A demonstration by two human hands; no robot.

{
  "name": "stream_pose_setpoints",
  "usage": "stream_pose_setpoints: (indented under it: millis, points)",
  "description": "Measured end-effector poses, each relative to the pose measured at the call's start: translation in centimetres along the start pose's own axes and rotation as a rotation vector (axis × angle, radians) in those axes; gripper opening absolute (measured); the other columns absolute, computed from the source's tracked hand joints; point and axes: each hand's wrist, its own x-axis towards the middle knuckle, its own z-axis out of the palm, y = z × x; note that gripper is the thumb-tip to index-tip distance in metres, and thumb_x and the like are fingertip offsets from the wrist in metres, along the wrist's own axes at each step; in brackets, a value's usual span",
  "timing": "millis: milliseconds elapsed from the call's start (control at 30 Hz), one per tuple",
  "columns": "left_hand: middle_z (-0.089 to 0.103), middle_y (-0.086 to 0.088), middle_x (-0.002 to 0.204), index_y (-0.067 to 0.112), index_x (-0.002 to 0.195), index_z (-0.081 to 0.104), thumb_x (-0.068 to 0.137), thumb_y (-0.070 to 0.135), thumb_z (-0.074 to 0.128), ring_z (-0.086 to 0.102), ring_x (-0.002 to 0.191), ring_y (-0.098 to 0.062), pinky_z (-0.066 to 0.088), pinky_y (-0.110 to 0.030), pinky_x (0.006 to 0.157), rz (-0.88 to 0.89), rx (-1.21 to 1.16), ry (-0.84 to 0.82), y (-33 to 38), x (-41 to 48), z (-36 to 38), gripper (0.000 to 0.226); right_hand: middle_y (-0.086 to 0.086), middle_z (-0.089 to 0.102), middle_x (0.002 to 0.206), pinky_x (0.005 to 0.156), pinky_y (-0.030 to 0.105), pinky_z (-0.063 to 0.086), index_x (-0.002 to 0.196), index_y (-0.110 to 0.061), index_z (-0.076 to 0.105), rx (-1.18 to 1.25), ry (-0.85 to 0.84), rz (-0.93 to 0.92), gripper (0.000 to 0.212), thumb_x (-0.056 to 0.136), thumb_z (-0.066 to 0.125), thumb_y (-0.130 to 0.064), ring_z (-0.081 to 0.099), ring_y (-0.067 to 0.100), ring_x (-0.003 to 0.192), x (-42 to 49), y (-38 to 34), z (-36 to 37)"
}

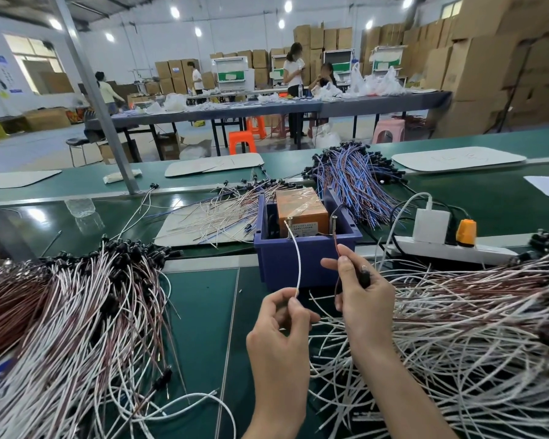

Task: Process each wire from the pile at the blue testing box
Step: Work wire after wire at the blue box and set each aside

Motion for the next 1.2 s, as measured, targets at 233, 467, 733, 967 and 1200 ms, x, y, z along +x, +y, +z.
stream_pose_setpoints:
  millis: [233,467,733,967,1200]
  points:
    - [0.074,0.004,0.074,0.033,0.101,0.063,0.099,0.023,0.057,0.070,0.074,-0.016,0.055,-0.031,0.070,-0.020,0.003,-0.015,0.3,-0.2,0.0,0.012,-0.007,0.079,0.093,0.037,0.020,0.034,0.117,-0.027,0.071,-0.002,0.006,-0.002,0.021,0.103,0.057,-0.020,0.036,0.008,0.043,0.1,0.2,0.1]
    - [0.073,0.005,0.072,0.035,0.100,0.064,0.098,0.023,0.058,0.070,0.072,-0.015,0.057,-0.032,0.068,0.005,0.034,-0.036,0.2,-0.4,0.0,0.013,-0.012,0.078,0.092,0.039,0.020,0.033,0.119,-0.032,0.068,-0.058,-0.002,-0.009,0.021,0.104,0.055,-0.024,0.037,0.008,0.044,-0.1,-0.1,0.0]
    - [0.072,0.011,0.075,0.036,0.100,0.062,0.099,0.019,0.058,0.072,0.076,-0.009,0.057,-0.019,0.068,0.061,0.083,-0.041,0.1,-0.2,-0.1,0.018,-0.013,0.071,0.066,0.038,0.018,0.030,0.101,-0.026,0.077,-0.096,0.029,-0.002,0.019,0.101,0.058,-0.030,0.038,0.013,0.045,-0.4,-0.6,0.1]
    - [0.073,0.007,0.073,0.035,0.100,0.063,0.099,0.021,0.058,0.071,0.073,-0.013,0.058,-0.028,0.068,0.047,0.064,-0.041,0.0,-0.2,0.0,0.015,-0.010,0.076,0.079,0.039,0.019,0.033,0.098,-0.039,0.076,-0.051,-0.007,0.011,0.025,0.103,0.057,-0.024,0.038,0.008,0.043,-0.5,-0.9,0.2]
    - [0.073,0.004,0.071,0.042,0.097,0.063,0.099,0.024,0.057,0.069,0.071,-0.014,0.057,-0.027,0.067,0.079,0.027,-0.013,0.1,-0.1,0.0,0.019,-0.005,0.079,0.090,0.037,0.019,0.034,0.114,-0.026,0.072,0.002,0.011,0.013,0.020,0.103,0.057,-0.020,0.036,0.008,0.042,-0.2,-0.7,0.3]
